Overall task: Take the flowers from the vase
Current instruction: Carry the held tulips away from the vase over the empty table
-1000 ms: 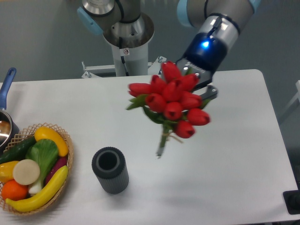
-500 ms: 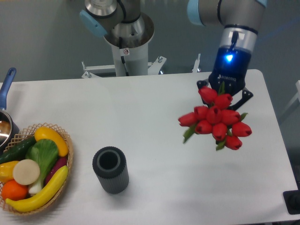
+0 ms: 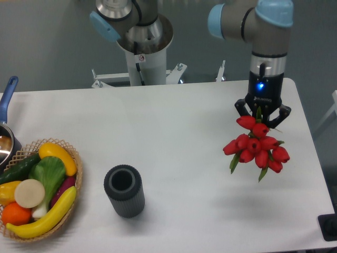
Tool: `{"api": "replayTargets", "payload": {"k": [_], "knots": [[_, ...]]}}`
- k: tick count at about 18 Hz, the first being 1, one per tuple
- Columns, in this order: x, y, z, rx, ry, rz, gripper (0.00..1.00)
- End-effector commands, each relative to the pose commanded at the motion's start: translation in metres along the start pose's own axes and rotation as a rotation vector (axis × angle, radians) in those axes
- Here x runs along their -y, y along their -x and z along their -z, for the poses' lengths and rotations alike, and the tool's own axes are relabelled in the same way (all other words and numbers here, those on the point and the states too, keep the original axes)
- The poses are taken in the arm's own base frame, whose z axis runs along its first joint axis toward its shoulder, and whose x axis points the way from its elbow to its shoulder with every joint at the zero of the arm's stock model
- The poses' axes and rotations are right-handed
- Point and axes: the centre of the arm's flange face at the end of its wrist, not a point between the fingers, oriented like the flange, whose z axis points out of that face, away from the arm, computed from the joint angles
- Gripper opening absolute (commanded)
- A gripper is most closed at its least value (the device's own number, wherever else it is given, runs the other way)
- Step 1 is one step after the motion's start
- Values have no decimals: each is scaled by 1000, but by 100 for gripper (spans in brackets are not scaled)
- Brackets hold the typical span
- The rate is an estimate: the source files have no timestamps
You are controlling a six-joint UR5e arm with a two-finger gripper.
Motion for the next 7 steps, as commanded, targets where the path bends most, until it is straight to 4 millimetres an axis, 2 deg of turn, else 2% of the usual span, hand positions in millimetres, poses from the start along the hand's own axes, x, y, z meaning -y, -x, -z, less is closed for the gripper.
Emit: {"api": "replayTargets", "payload": {"k": [3,7], "knots": [[14,-6,-19,-5,69,-30,6],[19,-11,-32,-9,112,-38,6]]}}
